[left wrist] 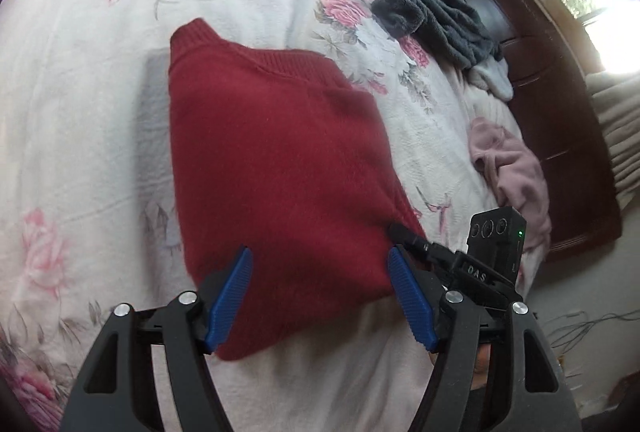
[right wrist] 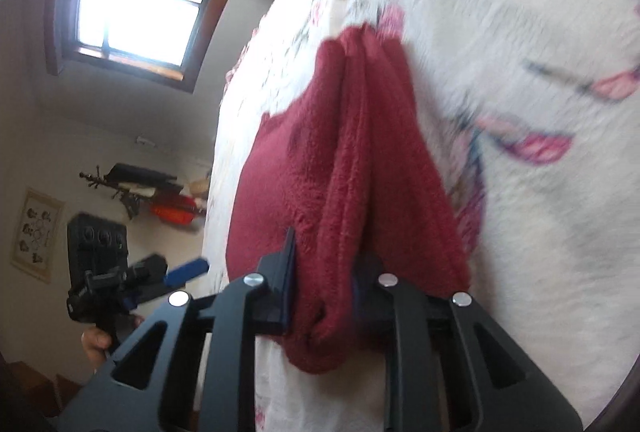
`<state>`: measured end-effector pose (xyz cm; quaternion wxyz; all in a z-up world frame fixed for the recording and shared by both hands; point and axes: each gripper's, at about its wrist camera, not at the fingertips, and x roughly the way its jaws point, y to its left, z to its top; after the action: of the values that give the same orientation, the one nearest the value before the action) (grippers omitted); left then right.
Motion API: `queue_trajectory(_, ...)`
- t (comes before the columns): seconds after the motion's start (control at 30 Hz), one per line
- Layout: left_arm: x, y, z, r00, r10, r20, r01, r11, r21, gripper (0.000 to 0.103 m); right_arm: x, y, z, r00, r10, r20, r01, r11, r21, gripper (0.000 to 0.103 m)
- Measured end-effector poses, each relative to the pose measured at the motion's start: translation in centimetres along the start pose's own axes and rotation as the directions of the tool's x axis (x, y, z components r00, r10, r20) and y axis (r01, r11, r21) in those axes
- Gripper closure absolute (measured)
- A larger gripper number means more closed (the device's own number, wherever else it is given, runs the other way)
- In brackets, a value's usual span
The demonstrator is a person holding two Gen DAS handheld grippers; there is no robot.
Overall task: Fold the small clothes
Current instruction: 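Pat the folded sweater flat with the right tool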
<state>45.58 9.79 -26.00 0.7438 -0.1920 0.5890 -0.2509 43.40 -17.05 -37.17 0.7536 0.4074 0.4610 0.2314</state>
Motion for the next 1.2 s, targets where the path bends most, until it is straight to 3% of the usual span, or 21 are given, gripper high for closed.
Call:
queue_trajectory(0.1, 0.1, -0.5, -0.4, 0.999, -0.043, 0.003, 0.043, 0.999, 0.01, 0.033, -1.1, -1.2, -0.2, 0.999, -0.035, 0.029, 0.034, 0.998, 0.044, 0.085)
queue_trajectory(0.23, 1.8, 0.3, -1.0, 0.995, -0.095, -0.025, 0.094, 0.995, -0.026, 0.034, -0.4, -1.1, -1.0, 0.997, -0.072, -0.023, 0.073, 0.997, 0.041, 0.083)
queue_trajectory(0.33, 3.5, 1.1, -1.3, 0.992, -0.116, -0.054, 0.113, 0.992, -0.049, 0.034, -0.6, -0.2, 0.7, 0.998, -0.005, -0.06, 0.008, 0.999, 0.045, 0.063)
queue_trajectory(0.4, 4.0, 1.7, -1.5, 0.989, -0.131, -0.061, 0.128, 0.99, -0.061, 0.034, -0.2, 0.7, 3.5, 0.995, -0.016, -0.095, 0.018, 1.0, 0.016, 0.037)
queue_trajectory(0.43, 4.1, 2.0, -1.6, 0.987, -0.148, -0.059, 0.144, 0.987, -0.071, 0.034, 0.3, 1.2, 5.0, 0.991, -0.016, -0.134, 0.016, 1.0, 0.0, 0.035)
queue_trajectory(0.53, 4.1, 2.5, -2.0, 0.983, -0.175, -0.052, 0.17, 0.981, -0.093, 0.034, 3.4, 2.1, 9.0, 0.97, -0.065, -0.234, 0.061, 0.998, -0.025, 0.035)
queue_trajectory(0.57, 4.0, 2.5, -2.1, 0.982, -0.18, -0.051, 0.174, 0.98, -0.096, 0.034, 4.5, 2.2, 9.8, 0.961, -0.078, -0.264, 0.071, 0.997, -0.034, 0.04)
queue_trajectory(0.63, 4.0, 2.3, -2.5, 0.981, -0.184, -0.054, 0.179, 0.98, -0.086, 0.034, 6.1, 2.7, 10.9, 0.945, -0.139, -0.296, 0.125, 0.99, -0.066, 0.083)
queue_trajectory(0.67, 4.0, 2.2, -2.6, 0.982, -0.178, -0.056, 0.174, 0.982, -0.08, 0.034, 6.0, 2.9, 10.8, 0.945, -0.176, -0.277, 0.151, 0.983, -0.106, 0.089)
queue_trajectory(0.73, 4.3, 2.2, -2.9, 0.98, -0.185, -0.067, 0.18, 0.981, -0.077, 0.034, 3.7, 4.1, 10.1, 0.966, -0.204, -0.16, 0.174, 0.968, -0.179, 0.091)
queue_trajectory(0.8, 4.9, 2.2, -3.2, 0.978, -0.195, -0.079, 0.189, 0.979, -0.076, 0.034, 2.2, 4.4, 8.7, 0.959, -0.275, -0.07, 0.252, 0.938, -0.237, 0.091)
queue_trajectory(0.9, 5.7, 1.9, -3.4, 0.978, -0.186, -0.095, 0.179, 0.981, -0.071, 0.034, 3.0, 2.1, 7.6, 0.942, -0.323, -0.092, 0.291, 0.922, -0.255, 0.084)
queue_trajectory(0.97, 5.3, 1.6, -3.4, 0.977, -0.192, -0.089, 0.186, 0.98, -0.069, 0.034, 2.3, 2.0, 8.1, 0.953, -0.284, -0.102, 0.253, 0.937, -0.241, 0.075)
queue_trajectory(1.1, 4.0, 0.5, -3.1, 0.971, -0.235, -0.044, 0.234, 0.972, -0.023, 0.034, 0.2, 3.2, 10.7, 0.967, -0.25, -0.036, 0.239, 0.95, -0.199, 0.074)
queue_trajectory(1.2, 5.6, 1.0, -3.2, 0.972, -0.224, -0.074, 0.221, 0.974, -0.054, 0.034, 3.0, 3.6, 11.8, 0.951, -0.28, -0.133, 0.248, 0.945, -0.214, 0.068)
